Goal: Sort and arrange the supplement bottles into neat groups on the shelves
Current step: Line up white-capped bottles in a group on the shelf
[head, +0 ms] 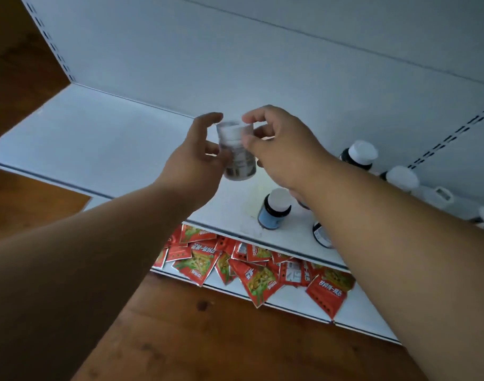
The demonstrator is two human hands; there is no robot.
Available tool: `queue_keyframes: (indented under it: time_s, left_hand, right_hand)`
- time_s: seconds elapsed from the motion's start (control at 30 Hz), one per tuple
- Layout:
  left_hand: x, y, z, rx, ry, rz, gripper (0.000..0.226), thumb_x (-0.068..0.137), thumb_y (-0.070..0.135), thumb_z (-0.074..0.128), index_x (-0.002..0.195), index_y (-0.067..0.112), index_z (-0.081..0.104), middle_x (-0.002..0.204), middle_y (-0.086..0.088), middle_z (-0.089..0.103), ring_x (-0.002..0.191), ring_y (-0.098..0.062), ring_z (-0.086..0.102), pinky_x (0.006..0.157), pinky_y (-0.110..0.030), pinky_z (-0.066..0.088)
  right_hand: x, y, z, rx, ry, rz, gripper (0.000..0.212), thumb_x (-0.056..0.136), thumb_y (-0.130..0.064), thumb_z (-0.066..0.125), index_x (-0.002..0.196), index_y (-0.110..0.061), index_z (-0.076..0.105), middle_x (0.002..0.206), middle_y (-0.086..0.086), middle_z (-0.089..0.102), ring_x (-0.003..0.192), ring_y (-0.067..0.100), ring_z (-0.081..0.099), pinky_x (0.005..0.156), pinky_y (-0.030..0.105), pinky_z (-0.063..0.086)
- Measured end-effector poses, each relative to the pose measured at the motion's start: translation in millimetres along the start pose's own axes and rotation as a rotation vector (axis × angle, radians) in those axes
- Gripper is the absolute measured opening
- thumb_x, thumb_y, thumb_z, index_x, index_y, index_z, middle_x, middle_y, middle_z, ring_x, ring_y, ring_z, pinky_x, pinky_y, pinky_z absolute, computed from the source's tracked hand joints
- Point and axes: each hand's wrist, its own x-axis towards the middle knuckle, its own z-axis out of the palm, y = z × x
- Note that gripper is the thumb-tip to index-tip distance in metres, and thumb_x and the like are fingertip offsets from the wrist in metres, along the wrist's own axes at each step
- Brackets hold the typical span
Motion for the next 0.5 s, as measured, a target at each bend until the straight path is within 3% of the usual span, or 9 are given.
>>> queue_keyframes:
  time_s: [0.13,0.2,0.23,0.33,0.4,0.5]
  left_hand:
    - [-57,35,-63,-0.018,-0.105,-0.051,0.042,0.101,0.021,0.052,0.126,0.054,0.043,0.096,0.000,0.070,0.086,-0.016,0.073,0.082,-0.046,0.059]
    - [-91,61,-94,-0.034,-0.178,-0.103,0.039,0.101,0.019,0.053,0.121,0.052,0.048,0.096,-0.002,0.073,0.086,-0.019,0.074,0.087,-0.054,0.057]
    - [-108,75,-106,-0.044,-0.212,-0.131,0.038,0.101,0.019,0.053,0.122,0.051,0.048,0.096,-0.002,0.073,0.086,-0.020,0.075,0.087,-0.055,0.057]
    - [-162,131,-141,-0.126,-0.328,-0.157,0.040,0.096,0.019,0.061,0.127,0.040,0.050,0.099,-0.010,0.074,0.092,-0.026,0.074,0.091,-0.052,0.056]
    - [-206,168,-161,-0.155,-0.426,-0.151,0.046,0.088,0.022,0.068,0.128,0.037,0.050,0.100,-0.015,0.074,0.093,-0.029,0.073,0.092,-0.047,0.057]
    - [-262,212,-169,-0.244,-0.534,-0.146,0.044,0.096,0.008,0.062,0.132,0.030,0.048,0.106,-0.021,0.070,0.095,-0.032,0.072,0.087,-0.039,0.059]
  right_hand:
    - [-56,-61,4,0.097,-0.034,0.032,0.035,0.093,-0.015,0.060,0.121,-0.037,0.057,0.107,-0.002,0.061,0.092,0.019,0.062,0.068,0.031,0.057]
    - [-93,-95,-4,0.162,-0.047,0.085,0.036,0.093,-0.015,0.062,0.122,-0.037,0.057,0.105,-0.001,0.060,0.090,0.020,0.063,0.061,0.025,0.056]
    - [-113,-110,-9,0.192,-0.046,0.112,0.036,0.093,-0.017,0.063,0.122,-0.038,0.057,0.104,-0.002,0.061,0.090,0.019,0.064,0.067,0.028,0.059]
    - [-176,-167,-42,0.283,-0.002,0.163,0.037,0.090,-0.027,0.068,0.122,-0.040,0.057,0.098,-0.003,0.064,0.088,0.016,0.068,0.082,0.041,0.059]
    - [-228,-204,-64,0.270,0.001,0.197,0.040,0.088,-0.033,0.070,0.125,-0.038,0.056,0.099,-0.003,0.067,0.089,0.012,0.069,0.083,0.038,0.058]
    - [-298,-228,-99,0.389,0.046,0.250,0.038,0.088,-0.030,0.069,0.124,-0.034,0.059,0.099,-0.001,0.069,0.092,0.014,0.070,0.083,0.039,0.058]
